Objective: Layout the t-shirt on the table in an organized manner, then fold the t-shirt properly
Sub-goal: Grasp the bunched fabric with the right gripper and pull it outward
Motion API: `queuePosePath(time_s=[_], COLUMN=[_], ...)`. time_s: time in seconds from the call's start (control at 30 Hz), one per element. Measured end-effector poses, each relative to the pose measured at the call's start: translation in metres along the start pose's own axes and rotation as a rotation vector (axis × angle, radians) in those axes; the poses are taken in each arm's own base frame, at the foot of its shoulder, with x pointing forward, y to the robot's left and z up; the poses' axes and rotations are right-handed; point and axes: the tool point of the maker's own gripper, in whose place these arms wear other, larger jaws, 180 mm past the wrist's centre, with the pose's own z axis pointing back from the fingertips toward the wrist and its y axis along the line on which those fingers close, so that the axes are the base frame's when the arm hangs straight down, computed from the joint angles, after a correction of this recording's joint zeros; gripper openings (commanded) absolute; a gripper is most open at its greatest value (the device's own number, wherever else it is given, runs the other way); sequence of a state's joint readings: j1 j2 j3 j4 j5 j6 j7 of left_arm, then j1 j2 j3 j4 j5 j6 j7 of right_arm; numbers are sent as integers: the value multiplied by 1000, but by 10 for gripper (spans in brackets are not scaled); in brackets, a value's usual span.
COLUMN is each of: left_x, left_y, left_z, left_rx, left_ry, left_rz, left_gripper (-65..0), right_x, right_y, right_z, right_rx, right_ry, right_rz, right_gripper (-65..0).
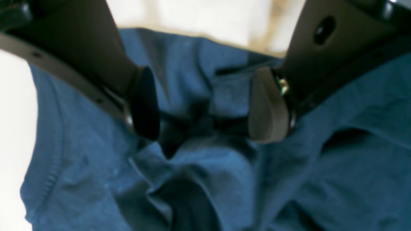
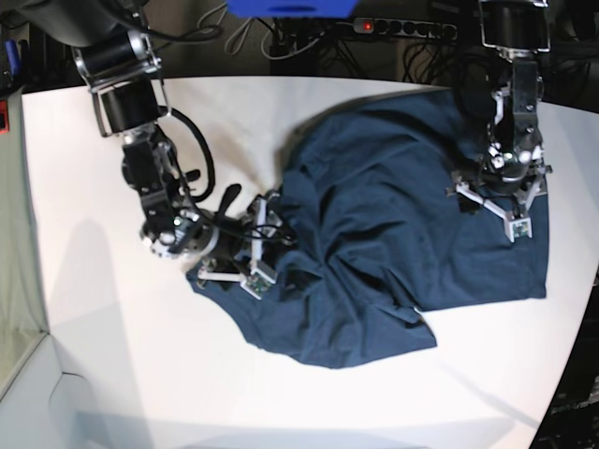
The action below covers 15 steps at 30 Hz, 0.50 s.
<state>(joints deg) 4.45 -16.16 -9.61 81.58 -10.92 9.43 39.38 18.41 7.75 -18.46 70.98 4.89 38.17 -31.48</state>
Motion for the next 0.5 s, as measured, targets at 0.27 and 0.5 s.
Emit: queuePosePath(time_s=[0.27,0.5], left_x=[0,0], left_y=[0,0], left_z=[0,0], left_rx=[1,2], left_ry=[0,0], left_rz=[-2,-2], left_gripper=[-173,-173], right_x=[16,19], right_y=[10,17], right_z=[-6,-10], right_rx=[22,34], right_ry=[-33,-37], right_rz=[-2,-7], right_gripper=[-208,-538])
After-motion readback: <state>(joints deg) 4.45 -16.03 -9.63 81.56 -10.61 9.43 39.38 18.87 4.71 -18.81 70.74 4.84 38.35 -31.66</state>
